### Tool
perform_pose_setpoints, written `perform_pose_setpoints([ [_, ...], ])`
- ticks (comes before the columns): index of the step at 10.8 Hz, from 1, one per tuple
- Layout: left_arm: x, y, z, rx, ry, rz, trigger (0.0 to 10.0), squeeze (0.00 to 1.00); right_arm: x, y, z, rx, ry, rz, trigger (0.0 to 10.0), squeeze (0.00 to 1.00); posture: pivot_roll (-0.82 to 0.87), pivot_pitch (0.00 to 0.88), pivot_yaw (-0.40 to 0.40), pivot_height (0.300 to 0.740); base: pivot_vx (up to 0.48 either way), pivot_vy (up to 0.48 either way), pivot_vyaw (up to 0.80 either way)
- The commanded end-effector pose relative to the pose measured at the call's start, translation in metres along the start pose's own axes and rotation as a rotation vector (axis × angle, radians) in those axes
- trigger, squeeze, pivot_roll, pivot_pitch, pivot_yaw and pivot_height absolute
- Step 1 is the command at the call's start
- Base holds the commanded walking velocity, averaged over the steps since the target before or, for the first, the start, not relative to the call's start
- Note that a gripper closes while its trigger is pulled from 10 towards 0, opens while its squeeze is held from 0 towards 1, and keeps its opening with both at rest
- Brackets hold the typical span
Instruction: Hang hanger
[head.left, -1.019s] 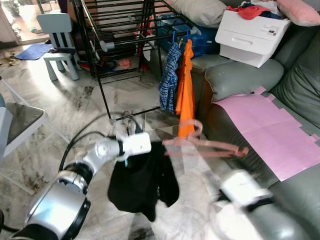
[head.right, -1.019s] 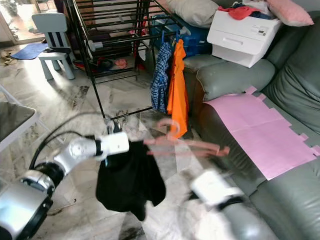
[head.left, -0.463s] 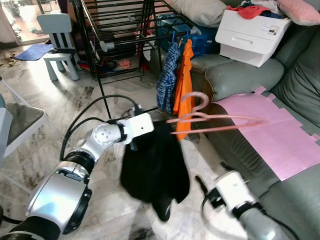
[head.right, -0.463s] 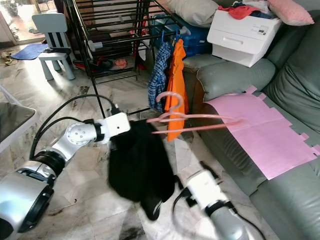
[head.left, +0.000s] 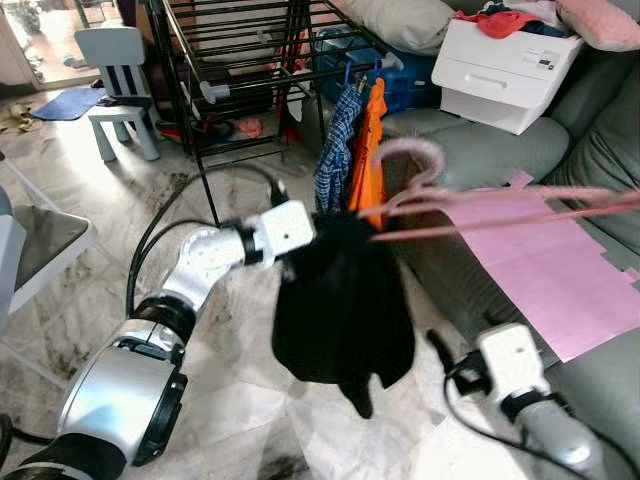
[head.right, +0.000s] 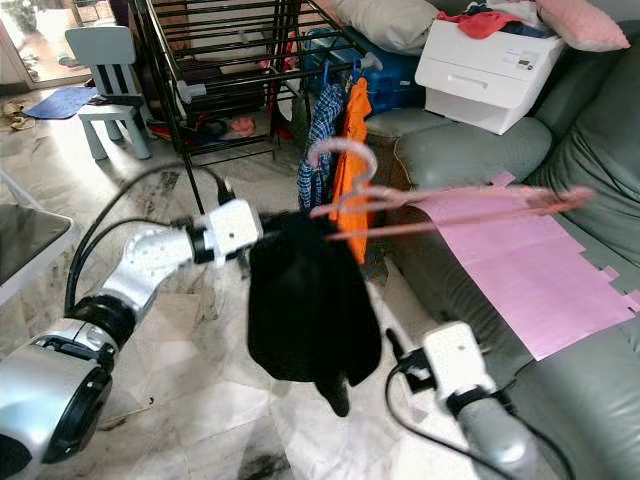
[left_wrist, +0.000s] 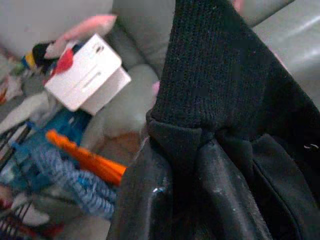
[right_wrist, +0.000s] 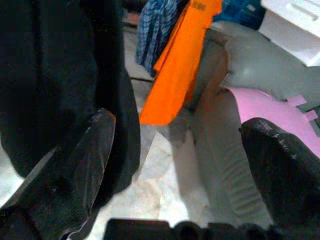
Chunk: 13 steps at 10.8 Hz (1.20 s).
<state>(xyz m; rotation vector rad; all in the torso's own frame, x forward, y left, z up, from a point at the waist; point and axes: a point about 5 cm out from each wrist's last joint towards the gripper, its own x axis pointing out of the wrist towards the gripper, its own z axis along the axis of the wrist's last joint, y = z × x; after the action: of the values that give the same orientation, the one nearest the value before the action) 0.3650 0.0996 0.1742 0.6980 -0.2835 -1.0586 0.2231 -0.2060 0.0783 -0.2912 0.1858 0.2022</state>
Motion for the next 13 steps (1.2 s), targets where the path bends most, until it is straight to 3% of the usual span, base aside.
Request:
perform_pose_setpoints([
  [1,0.001,0.015,0.015,0.048,-0.069,0.028,0.0,0.00,0.002,-0.008,0.007,0.030,-0.039,-0.025,10.0,0.00,0.02,0.000,-0.006,0.740,0.000,0.000,0.00],
  [4,0.011,0.019,0.049,0.020,-0.314,0.017,0.0,0.00,0.014,-0.020,0.004,0.082,-0.024,-0.038,10.0,0.00,0.02,0.000,-0.015,0.740,0.000,0.000,0.00],
  [7,0.015,0.021,0.063,-0.041,-0.413,0.009,0.0,0.00,0.034,-0.021,-0.002,0.156,0.023,-0.018,10.0,0.00,0.03,0.000,-0.027,0.740,0.000,0.000,0.00],
  [9,0.014,0.010,0.054,-0.020,-0.368,-0.036,0.0,0.00,0.041,-0.014,0.023,0.133,-0.093,0.015,10.0,0.00,0.03,0.000,-0.033,0.740,0.000,0.000,0.00],
  [10,0.015,0.006,0.049,-0.024,-0.335,-0.041,0.0,0.00,0.037,-0.012,0.024,0.107,-0.092,0.038,10.0,0.00,0.03,0.000,-0.034,0.740,0.000,0.000,0.00],
  [12,0.020,0.009,0.055,-0.037,-0.349,-0.007,0.0,0.00,0.025,-0.005,0.001,0.138,-0.006,0.066,10.0,0.00,0.02,0.000,-0.035,0.740,0.000,0.000,0.00],
  [13,0.025,0.008,0.058,-0.034,-0.358,-0.006,0.0,0.00,0.023,0.008,0.000,0.176,0.004,0.126,10.0,0.00,0.01,0.000,-0.030,0.740,0.000,0.000,0.00],
])
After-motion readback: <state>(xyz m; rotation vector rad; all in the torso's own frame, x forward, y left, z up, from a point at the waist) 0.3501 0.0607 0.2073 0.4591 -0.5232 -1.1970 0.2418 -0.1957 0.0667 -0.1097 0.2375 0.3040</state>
